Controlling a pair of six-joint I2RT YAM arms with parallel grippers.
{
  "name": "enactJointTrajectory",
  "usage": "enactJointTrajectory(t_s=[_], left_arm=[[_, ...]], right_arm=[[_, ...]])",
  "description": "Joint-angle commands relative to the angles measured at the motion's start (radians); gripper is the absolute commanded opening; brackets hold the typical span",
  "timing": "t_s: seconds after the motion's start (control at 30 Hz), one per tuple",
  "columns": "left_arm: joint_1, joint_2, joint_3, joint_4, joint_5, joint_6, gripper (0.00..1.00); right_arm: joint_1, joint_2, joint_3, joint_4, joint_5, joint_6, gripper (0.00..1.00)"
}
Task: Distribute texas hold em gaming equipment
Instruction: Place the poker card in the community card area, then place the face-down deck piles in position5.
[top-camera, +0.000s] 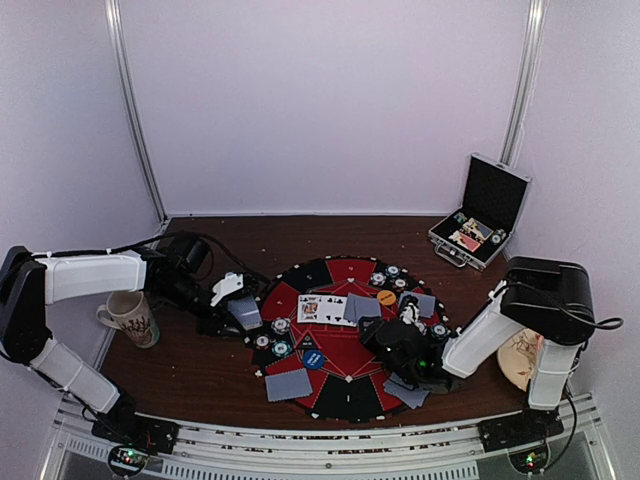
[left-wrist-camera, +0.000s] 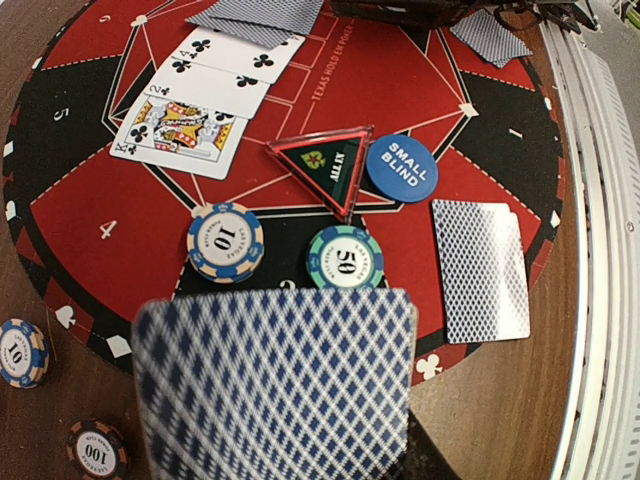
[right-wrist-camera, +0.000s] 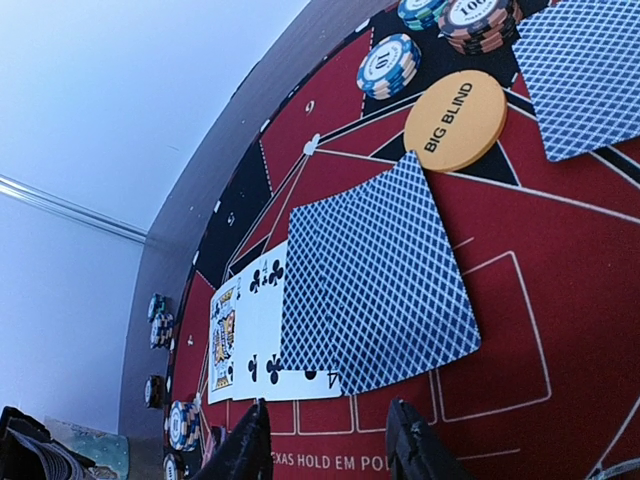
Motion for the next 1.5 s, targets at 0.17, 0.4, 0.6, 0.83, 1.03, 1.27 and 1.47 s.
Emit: enactJointTrajectory(t_s=[0.17,0.4,0.6,0.83,1.03,1.27,1.47], left_arm=[[-0.005,-0.016,0.001,0.012,0.020,0.005,0.35],[-0.003,-0.011,0.000,0.031,-0.011,-0.017,0.35],[-0.002,-0.008,0.000,0.041,-0.025,-0.028,0.35],[0.033,-0.007,0.012,0.048,-0.035,-0.039,0.35],[0.057,0.009,0.032,0.045,-0.038,-0.040,0.35],[0.054,0.150,0.193,-0.010,-0.091,-0.043,0.35],[0.045,0.342,0.445,-0.091,-0.106,-0.059,0.35]], right_arm=[[0.006,-0.204,0.044,-0.102,-0.037,-0.214,0.48],[0.005,-0.354,0.152,-0.368,-0.051,-0.428,0.79],[0.005,-0.450,0.145,-0.496,-0.025,-0.505,1.00],[0.006,-0.583,0.076,-0.583,0.023,-0.531,1.00],[0.005,-0.674,0.024,-0.649,0.033,-0.535,1.00],[0.005,-0.720,-0.009,-0.695,0.051,-0.525,1.00],[0.006,-0.730,-0.024,-0.696,0.057,-0.517,1.00]])
